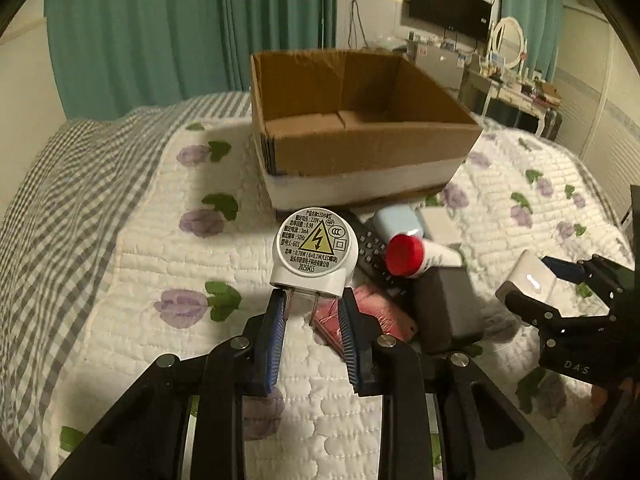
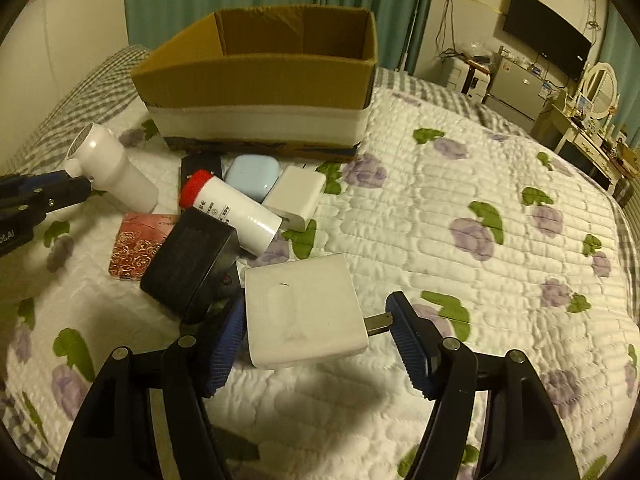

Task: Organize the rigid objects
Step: 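Carry both chargers into the cardboard box and open both tools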

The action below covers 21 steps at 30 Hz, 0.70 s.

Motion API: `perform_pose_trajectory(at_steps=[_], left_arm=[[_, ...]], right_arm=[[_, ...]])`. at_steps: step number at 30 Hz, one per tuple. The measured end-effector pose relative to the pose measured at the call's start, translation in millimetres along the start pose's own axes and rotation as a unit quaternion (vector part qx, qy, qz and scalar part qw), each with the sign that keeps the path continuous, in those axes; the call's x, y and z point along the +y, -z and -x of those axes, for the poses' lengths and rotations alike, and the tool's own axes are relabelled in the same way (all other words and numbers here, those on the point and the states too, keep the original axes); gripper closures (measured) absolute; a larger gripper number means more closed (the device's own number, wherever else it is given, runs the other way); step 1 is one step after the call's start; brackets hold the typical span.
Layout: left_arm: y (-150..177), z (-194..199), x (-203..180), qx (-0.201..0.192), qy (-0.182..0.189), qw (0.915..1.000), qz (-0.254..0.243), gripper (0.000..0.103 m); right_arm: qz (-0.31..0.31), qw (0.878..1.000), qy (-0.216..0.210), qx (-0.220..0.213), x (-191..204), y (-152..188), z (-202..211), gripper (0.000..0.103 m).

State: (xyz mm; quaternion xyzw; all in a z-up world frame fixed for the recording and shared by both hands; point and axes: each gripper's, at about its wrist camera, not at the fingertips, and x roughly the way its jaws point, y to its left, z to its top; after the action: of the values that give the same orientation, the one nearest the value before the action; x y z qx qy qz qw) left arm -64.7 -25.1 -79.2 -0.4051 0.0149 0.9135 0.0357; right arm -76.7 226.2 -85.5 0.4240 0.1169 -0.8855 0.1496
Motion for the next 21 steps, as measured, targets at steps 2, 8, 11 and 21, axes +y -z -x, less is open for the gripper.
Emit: perform_pose_trajectory(at_steps=[2,8,11,21], left_arm=[[-6,10,0,-0.013,-0.003,0.9999,0.0,0.077],[-34,45,-2,-0.055,-0.012,0.9984,-0.006,0.077],[-60,62,-1,-0.081,0.005,0.9967,-0.002,0.077],[-153,4,-7,-0.085,-0.007,0.9962,-0.017,0.077]], right_arm=[[-0.005,1.0,0.0,-0.008,-4,-4,7,0.034],[-0.016,0.999,-0.012,-0.041,-10,-25,33,0.034],[-0.012,0.997,-0.016,-0.068,-12,-47,49,0.034],[0.004,0.992,-0.015,-0.122,-27,-108,58,0.034]])
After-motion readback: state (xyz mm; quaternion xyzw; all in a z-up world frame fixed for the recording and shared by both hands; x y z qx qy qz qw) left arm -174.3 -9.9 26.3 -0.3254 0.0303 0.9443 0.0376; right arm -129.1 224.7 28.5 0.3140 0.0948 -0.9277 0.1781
